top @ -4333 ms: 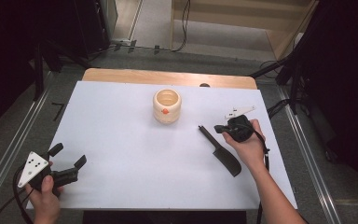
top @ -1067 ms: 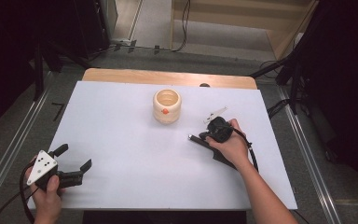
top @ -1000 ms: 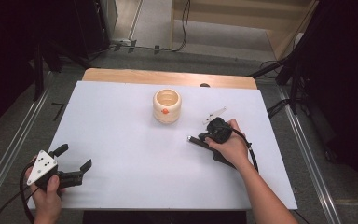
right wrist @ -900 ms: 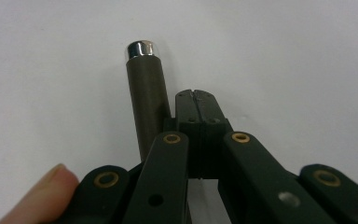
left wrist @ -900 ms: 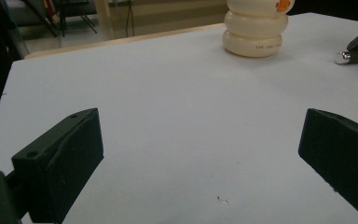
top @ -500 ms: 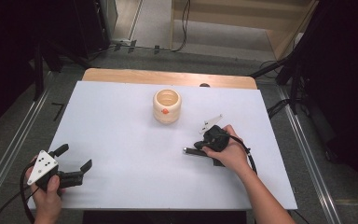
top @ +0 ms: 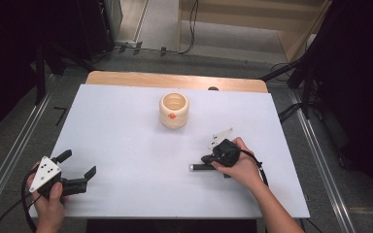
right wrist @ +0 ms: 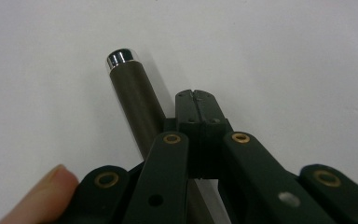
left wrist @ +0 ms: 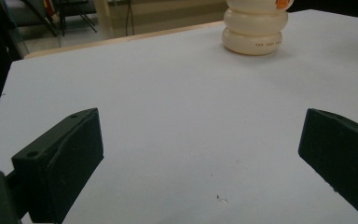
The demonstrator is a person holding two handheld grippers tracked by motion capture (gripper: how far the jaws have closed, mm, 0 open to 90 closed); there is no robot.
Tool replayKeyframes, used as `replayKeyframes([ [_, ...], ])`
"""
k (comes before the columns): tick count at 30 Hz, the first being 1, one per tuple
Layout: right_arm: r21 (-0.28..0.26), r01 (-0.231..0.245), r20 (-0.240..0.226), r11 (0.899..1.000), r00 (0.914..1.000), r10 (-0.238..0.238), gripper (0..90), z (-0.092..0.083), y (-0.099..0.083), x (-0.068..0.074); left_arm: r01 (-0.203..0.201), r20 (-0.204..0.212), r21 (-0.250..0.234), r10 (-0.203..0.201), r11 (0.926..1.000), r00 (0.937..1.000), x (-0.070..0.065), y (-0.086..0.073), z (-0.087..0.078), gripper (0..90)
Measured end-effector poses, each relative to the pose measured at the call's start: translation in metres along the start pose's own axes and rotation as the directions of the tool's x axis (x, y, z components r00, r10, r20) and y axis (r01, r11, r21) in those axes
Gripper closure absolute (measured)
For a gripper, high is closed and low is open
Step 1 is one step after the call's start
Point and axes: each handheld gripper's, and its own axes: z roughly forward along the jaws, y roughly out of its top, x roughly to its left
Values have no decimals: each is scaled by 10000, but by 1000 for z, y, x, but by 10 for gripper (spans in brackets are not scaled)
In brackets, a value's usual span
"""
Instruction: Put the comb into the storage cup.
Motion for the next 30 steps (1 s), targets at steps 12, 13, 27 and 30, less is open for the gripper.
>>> replayKeyframes([
  [12,-3588,-1370,1065,9233,9767,1863,160,-42,-24,-1,-302,-179,121,304,9995,9994,-4,3,-2,0],
  [13,-3765,-1453,1173,9150,9722,2027,81,-45,-27,0,-316,-166,153,319,9994,9994,-5,3,-2,0],
  [27,-5627,-2060,2193,8006,8966,3848,0,-78,-93,9,-164,667,179,151,9997,9977,-9,12,-1,0],
  [30,-5667,-1801,2579,8040,8880,3807,0,-81,-104,12,-309,698,331,285,9990,9972,-14,15,2,0],
])
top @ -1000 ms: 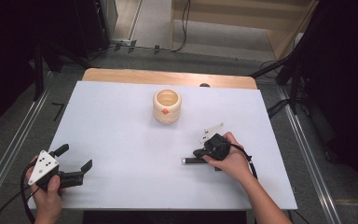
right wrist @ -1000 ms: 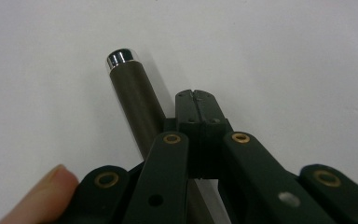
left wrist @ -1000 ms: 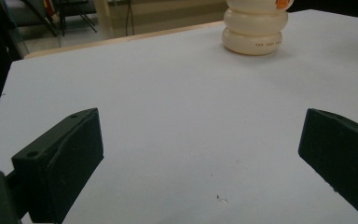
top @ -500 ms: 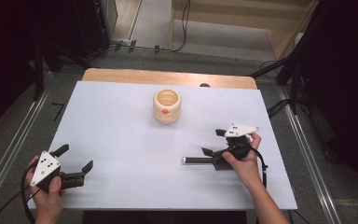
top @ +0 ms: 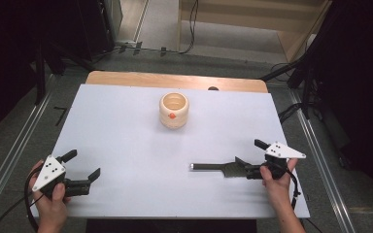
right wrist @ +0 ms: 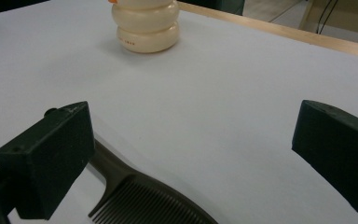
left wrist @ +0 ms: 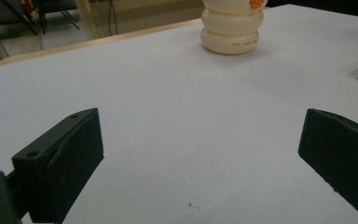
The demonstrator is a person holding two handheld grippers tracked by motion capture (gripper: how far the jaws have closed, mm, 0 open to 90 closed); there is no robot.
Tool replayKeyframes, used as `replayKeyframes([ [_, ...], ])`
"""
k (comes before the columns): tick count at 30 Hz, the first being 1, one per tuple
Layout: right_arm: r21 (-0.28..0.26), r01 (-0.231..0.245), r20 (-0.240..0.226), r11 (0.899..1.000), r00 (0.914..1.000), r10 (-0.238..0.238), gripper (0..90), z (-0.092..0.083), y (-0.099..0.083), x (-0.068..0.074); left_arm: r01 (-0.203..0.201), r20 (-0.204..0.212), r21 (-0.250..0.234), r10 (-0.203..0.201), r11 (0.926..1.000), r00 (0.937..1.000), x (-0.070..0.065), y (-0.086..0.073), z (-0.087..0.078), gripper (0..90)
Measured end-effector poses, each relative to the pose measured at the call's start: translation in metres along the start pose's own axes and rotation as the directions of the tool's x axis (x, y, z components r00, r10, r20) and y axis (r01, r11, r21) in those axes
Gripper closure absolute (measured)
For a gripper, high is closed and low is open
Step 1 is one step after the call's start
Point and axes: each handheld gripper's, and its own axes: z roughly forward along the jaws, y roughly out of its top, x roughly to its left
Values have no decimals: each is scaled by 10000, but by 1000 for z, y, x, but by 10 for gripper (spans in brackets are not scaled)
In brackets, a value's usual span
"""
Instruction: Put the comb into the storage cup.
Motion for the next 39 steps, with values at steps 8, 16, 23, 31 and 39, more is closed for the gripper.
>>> replayKeyframes([
  [8,-471,62,271,9989,9996,-49,0,-22,-15,-4,-300,540,131,293,9995,9981,-16,17,12,0],
  [16,-591,-32,481,9982,9988,60,0,-39,-30,-11,-564,937,177,545,9983,9941,-30,35,26,0],
  [23,-625,-394,815,9973,9957,444,0,-49,-44,-20,-790,1173,168,765,9967,9901,-39,48,39,0],
  [31,-994,-628,911,9931,9932,719,0,-56,-52,-29,-1193,1434,332,1134,9923,9831,-47,62,56,0],
  [39,-1061,-376,893,9936,9949,472,0,-53,-56,-25,-1348,1989,304,1262,9904,9719,-58,76,73,0],
])
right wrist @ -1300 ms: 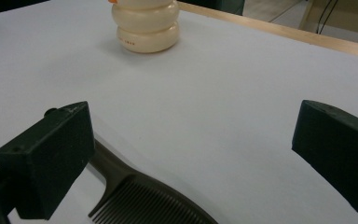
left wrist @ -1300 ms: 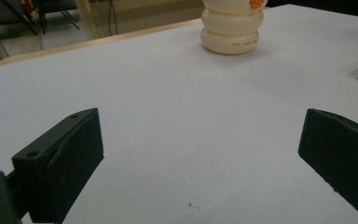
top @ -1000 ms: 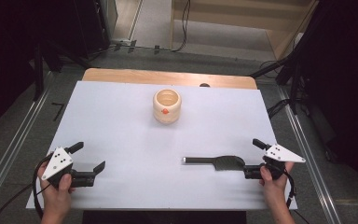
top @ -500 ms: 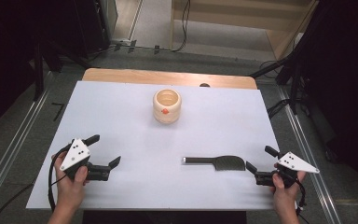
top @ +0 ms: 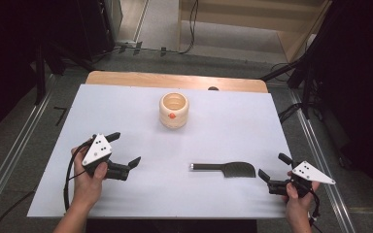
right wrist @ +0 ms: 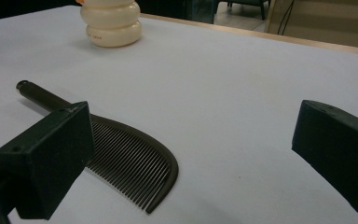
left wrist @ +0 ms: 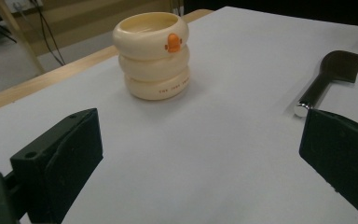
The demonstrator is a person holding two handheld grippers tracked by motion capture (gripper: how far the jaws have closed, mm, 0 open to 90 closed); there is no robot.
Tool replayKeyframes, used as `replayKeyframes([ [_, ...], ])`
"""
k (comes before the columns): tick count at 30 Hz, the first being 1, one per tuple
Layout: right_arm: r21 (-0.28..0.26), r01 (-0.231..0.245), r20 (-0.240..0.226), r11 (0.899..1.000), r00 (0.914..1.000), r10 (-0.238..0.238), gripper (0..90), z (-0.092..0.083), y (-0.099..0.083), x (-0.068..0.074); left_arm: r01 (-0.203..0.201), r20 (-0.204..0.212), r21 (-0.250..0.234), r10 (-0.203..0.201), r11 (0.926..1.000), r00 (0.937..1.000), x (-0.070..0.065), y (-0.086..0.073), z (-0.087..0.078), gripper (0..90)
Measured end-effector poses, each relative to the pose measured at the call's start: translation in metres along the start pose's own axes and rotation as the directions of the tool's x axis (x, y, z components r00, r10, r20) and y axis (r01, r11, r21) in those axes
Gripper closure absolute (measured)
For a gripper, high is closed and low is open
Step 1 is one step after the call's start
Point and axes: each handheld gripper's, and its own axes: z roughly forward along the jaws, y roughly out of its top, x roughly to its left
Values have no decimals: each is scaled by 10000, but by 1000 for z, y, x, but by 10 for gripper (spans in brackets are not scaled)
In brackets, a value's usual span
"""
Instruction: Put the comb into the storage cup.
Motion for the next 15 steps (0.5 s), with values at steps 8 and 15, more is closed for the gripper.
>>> replayKeyframes([
  [8,-35,13,-68,10000,10000,-13,0,1,-1,-1,-190,674,257,172,9995,9976,-6,14,18,0],
  [15,1,42,-126,10000,9999,-42,0,1,-1,0,-428,1223,472,368,9980,9918,-11,26,33,0],
])
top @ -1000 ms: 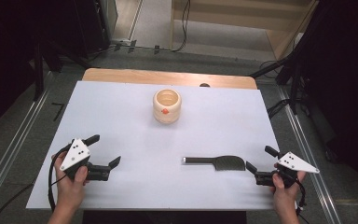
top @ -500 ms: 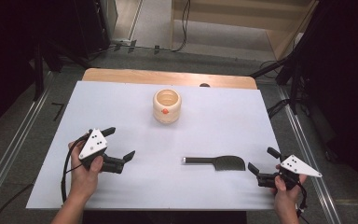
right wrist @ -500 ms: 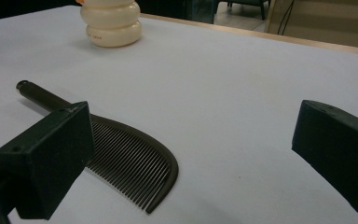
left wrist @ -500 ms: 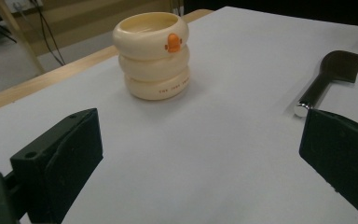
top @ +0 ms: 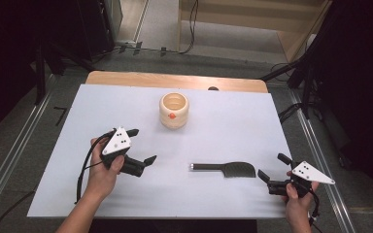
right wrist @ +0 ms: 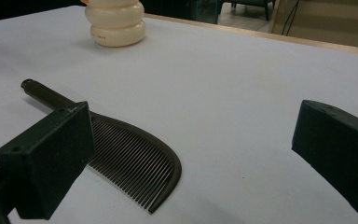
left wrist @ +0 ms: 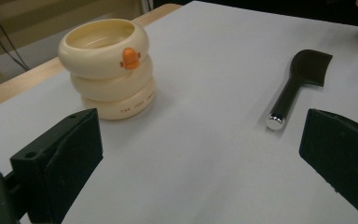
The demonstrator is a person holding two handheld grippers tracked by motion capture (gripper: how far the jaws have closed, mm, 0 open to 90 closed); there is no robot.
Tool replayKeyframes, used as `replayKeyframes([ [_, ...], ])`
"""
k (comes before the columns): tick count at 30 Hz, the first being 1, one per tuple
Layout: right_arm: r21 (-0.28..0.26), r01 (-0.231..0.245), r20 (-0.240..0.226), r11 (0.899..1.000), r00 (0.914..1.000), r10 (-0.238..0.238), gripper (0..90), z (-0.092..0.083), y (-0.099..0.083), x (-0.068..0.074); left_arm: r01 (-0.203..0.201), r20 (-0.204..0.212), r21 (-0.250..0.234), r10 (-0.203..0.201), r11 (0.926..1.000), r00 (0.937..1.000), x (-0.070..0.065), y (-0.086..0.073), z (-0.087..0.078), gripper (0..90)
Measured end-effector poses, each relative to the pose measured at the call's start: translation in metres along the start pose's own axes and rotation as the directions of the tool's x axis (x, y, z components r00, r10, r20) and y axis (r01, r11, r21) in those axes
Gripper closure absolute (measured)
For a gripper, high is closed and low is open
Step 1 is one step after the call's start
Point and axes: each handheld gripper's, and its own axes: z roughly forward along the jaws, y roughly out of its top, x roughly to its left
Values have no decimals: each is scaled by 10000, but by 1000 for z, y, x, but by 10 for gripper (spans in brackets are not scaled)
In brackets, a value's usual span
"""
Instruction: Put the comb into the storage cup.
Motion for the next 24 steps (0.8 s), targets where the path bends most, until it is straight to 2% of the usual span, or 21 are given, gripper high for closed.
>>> replayKeyframes([
  [9,20,137,-47,9999,9999,-137,0,1,0,0,-273,768,321,248,9991,9967,-7,12,25,0],
  [20,65,195,-45,9998,9998,-195,0,1,0,1,-613,1345,854,494,9945,9897,-15,22,52,0],
  [24,95,208,-110,9997,9997,-207,0,2,0,1,-886,1766,1176,670,9891,9820,-21,28,64,0],
])
